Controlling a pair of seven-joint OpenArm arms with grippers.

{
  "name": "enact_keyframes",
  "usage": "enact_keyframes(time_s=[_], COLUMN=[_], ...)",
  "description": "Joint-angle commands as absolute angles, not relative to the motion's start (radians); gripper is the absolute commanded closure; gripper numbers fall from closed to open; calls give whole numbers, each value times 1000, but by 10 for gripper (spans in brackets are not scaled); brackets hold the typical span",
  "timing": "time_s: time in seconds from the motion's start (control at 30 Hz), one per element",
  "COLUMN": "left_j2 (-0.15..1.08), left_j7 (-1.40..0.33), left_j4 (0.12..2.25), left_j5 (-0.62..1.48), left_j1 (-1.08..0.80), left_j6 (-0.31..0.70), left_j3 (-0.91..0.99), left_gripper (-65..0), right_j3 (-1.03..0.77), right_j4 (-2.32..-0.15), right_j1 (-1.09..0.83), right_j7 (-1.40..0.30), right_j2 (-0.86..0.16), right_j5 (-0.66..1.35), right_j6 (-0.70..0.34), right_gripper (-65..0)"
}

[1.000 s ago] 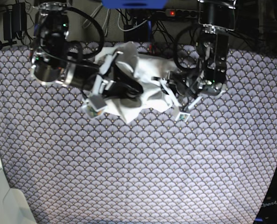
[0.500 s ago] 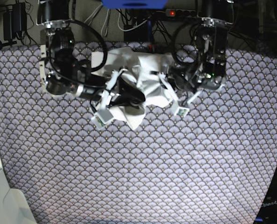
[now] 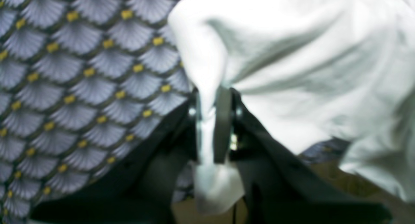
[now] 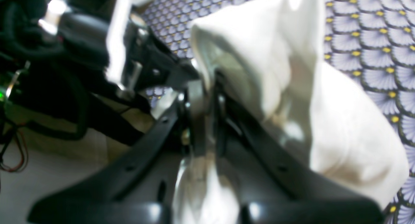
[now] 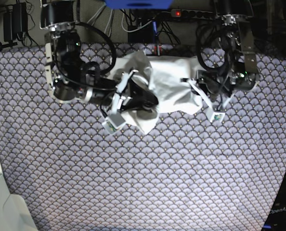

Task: Fold the T-shirt properly
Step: 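Lift the right gripper's strip end and carry it toward the left gripper, then release the left gripper and lay the right gripper's end over the bundle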

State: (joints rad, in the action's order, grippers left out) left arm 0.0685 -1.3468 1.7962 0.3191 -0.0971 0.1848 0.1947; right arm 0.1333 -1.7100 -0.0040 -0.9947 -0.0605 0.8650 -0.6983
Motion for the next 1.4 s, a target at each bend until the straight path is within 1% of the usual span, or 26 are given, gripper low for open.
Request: enact_keyframes(time_s=[0.0,0.17,0.23,0.3,0.33,0.43,0.47,0.53,0.57,0.73,0.9,1.03,1.27,1.33,1.37], left_j2=[68,67,67,67,67,59,62,67,68,97,97,101,180,183,183], left_j7=[-1330,-1334,-1336,-1339,-1339,-1336,-1337,-1337,-1336,-1339,-1360,-1386,-1396,-1396,-1396], left_j4=[1794,1784,1787,1788,1788,1788,1788,1788,1788,1804,1911,1940,1937,1933,1933], left_j5=[334,335,337,337,337,352,374,429,453,516,529,519,527,519,521], left_j1=[-79,-73,-76,-79,-81,-82,-82,-82,-82,-82,-140,-170,-193,-194,-199], left_j6=[188,196,197,197,197,197,197,194,191,186,186,191,191,196,196], left_j3=[194,194,194,194,196,196,197,205,205,217,321,429,555,581,590], left_gripper=[-6,-16,-59,-163,-233,-470,-534,-615,-625,-625,-626,-626,-624,-599,-577], right_j3=[145,180,182,182,182,180,179,179,179,179,179,177,179,180,180], right_j4=[-1727,-1727,-1727,-1727,-1727,-1727,-1727,-1727,-1727,-1727,-1727,-1727,-1727,-1705,-1689], right_j1=[7,2,2,2,2,2,2,2,2,5,7,10,12,13,24], right_j7=[-947,-921,-921,-921,-921,-921,-921,-921,-921,-921,-921,-921,-921,-921,-921], right_j2=[-62,-76,-77,-77,-77,-79,-79,-79,-79,-79,-76,-71,-22,-15,-13], right_j5=[889,889,889,889,889,889,889,889,889,889,889,889,888,888,888], right_j6=[-698,-698,-698,-698,-698,-698,-698,-698,-698,-698,-698,-698,-698,-698,-698], right_gripper=[0,0,0,0,0,0,0,0,0,0,0,0,0,0,0])
